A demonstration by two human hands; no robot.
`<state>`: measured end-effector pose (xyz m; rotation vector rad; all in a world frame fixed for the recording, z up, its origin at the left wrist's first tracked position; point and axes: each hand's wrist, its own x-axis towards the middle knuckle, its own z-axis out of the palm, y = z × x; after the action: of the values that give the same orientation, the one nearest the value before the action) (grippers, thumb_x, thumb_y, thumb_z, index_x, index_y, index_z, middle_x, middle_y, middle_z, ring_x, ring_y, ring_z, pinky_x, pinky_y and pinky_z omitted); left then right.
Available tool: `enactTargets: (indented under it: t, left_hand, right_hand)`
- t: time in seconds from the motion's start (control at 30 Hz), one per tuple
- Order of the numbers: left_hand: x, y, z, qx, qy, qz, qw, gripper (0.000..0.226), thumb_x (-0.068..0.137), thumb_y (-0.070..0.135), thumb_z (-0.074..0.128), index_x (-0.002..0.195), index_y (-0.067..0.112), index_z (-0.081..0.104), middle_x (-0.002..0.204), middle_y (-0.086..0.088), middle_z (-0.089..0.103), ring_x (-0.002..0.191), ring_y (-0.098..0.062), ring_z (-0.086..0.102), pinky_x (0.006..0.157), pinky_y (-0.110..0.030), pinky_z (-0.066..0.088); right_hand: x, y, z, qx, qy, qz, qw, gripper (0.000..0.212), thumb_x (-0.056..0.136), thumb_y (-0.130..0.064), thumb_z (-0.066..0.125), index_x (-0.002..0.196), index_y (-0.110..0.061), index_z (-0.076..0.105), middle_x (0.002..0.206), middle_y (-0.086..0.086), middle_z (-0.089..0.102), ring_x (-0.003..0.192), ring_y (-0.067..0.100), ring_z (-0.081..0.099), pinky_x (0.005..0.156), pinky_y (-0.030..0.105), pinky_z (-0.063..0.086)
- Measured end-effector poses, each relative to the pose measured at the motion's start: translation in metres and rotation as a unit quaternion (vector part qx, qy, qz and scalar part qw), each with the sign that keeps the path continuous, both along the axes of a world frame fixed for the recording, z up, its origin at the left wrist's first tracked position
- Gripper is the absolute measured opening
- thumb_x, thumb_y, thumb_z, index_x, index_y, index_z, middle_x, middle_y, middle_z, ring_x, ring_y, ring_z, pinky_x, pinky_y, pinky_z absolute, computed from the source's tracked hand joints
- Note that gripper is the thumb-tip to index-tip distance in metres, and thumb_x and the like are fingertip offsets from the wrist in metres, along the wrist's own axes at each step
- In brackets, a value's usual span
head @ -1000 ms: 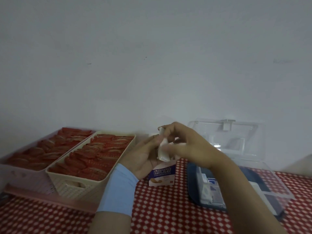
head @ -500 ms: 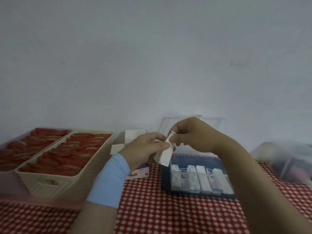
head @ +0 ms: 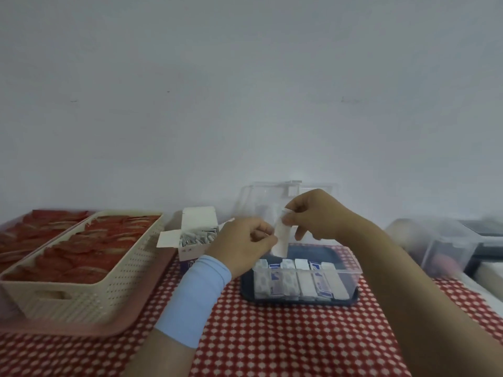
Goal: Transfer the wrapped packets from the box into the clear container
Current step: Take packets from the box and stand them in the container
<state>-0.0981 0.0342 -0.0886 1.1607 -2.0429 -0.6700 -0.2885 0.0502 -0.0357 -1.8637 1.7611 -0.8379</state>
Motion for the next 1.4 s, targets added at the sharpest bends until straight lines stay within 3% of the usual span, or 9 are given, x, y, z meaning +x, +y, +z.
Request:
enactTargets:
  t: [0.27, 0.43, 0.6, 0.77, 0.93, 1.1, 1.2, 1.3, 1.4]
  left_hand:
    - [-0.001, 0.008, -0.004, -0.038, -0.29, -0.074, 0.953, 0.036, 0.083, 0.057, 0.062, 0.109, 0.034, 0.071, 0.116, 0.016, 0.06, 0.111, -0.011, 0.05, 0.1, -0.031, 0.04]
    - [-0.009, 0.011, -0.009, -0.066, -0.394, -0.084, 0.913, 0.033, 0.086, 0.048, 0.056, 0.095, 0.024, 0.076, 0.1, -0.001, 0.066, 0.106, -0.023, 0.054, 0.106, -0.034, 0.034]
    - [-0.011, 0.005, -0.02, -0.083, -0.43, -0.072, 0.896, 0.029, 0.084, 0.043, 0.055, 0.104, 0.03, 0.072, 0.113, -0.004, 0.059, 0.113, -0.027, 0.048, 0.107, -0.038, 0.036]
    - [-0.013, 0.002, -0.029, -0.067, -0.436, -0.073, 0.894, 0.015, 0.087, 0.045, 0.047, 0.074, 0.036, 0.05, 0.098, -0.001, 0.053, 0.11, -0.029, 0.047, 0.101, -0.043, 0.04]
    - [-0.018, 0.005, -0.028, -0.063, -0.429, -0.052, 0.9, 0.028, 0.094, 0.044, 0.048, 0.096, 0.024, 0.068, 0.114, -0.008, 0.054, 0.111, -0.026, 0.047, 0.1, -0.037, 0.035]
    - [-0.018, 0.005, -0.029, -0.057, -0.421, -0.06, 0.903, 0.03, 0.094, 0.043, 0.048, 0.099, 0.024, 0.07, 0.117, -0.008, 0.058, 0.114, -0.025, 0.05, 0.103, -0.037, 0.035]
    - [-0.018, 0.008, -0.025, -0.052, -0.405, -0.062, 0.911, 0.029, 0.095, 0.04, 0.049, 0.108, 0.03, 0.073, 0.124, -0.007, 0.055, 0.118, -0.024, 0.047, 0.102, -0.035, 0.034]
    - [-0.017, 0.009, -0.022, -0.041, -0.393, -0.07, 0.916, 0.029, 0.095, 0.036, 0.046, 0.098, 0.022, 0.072, 0.109, -0.006, 0.055, 0.106, -0.022, 0.049, 0.093, -0.03, 0.034]
    - [-0.011, 0.008, -0.013, -0.019, -0.346, -0.085, 0.934, 0.03, 0.091, 0.035, 0.051, 0.107, 0.023, 0.074, 0.112, 0.0, 0.065, 0.099, -0.019, 0.057, 0.093, -0.029, 0.046]
  right_hand:
    - [0.007, -0.025, -0.042, 0.094, 0.135, 0.024, 0.986, 0.014, 0.091, -0.018, 0.067, 0.084, -0.009, 0.075, 0.082, 0.01, 0.076, 0.054, 0.012, 0.068, 0.058, 0.022, 0.049]
    - [0.015, -0.036, -0.058, 0.153, 0.168, 0.03, 0.973, 0.009, 0.085, -0.017, 0.07, 0.08, -0.01, 0.073, 0.084, 0.012, 0.077, 0.067, 0.019, 0.072, 0.06, 0.031, 0.05]
    - [0.024, -0.043, -0.064, 0.162, 0.213, 0.016, 0.963, 0.016, 0.089, -0.017, 0.07, 0.093, -0.002, 0.075, 0.071, 0.004, 0.067, 0.068, 0.017, 0.069, 0.068, 0.028, 0.055]
    - [0.037, -0.049, -0.072, 0.19, 0.34, -0.007, 0.921, 0.025, 0.096, -0.028, 0.062, 0.081, -0.008, 0.059, 0.076, 0.004, 0.05, 0.086, 0.025, 0.054, 0.081, 0.034, 0.047]
    - [0.041, -0.053, -0.074, 0.19, 0.364, -0.023, 0.912, 0.033, 0.097, -0.023, 0.062, 0.125, -0.008, 0.06, 0.116, 0.01, 0.061, 0.109, 0.026, 0.06, 0.096, 0.035, 0.048]
    - [0.034, -0.045, -0.065, 0.128, 0.381, -0.012, 0.916, 0.01, 0.088, -0.016, 0.069, 0.092, -0.008, 0.064, 0.079, 0.004, 0.06, 0.083, 0.023, 0.063, 0.072, 0.03, 0.052]
    - [0.029, -0.038, -0.057, 0.104, 0.362, -0.012, 0.926, 0.011, 0.084, -0.014, 0.072, 0.094, -0.008, 0.072, 0.086, 0.005, 0.073, 0.081, 0.021, 0.071, 0.073, 0.032, 0.059]
    - [0.032, -0.033, -0.056, 0.14, 0.34, 0.013, 0.93, 0.012, 0.087, -0.017, 0.069, 0.077, -0.011, 0.067, 0.076, 0.004, 0.068, 0.07, 0.02, 0.063, 0.072, 0.032, 0.056]
    - [0.033, -0.03, -0.053, 0.157, 0.339, 0.041, 0.927, 0.014, 0.091, -0.018, 0.066, 0.079, -0.01, 0.068, 0.079, 0.003, 0.068, 0.068, 0.018, 0.058, 0.069, 0.03, 0.052]
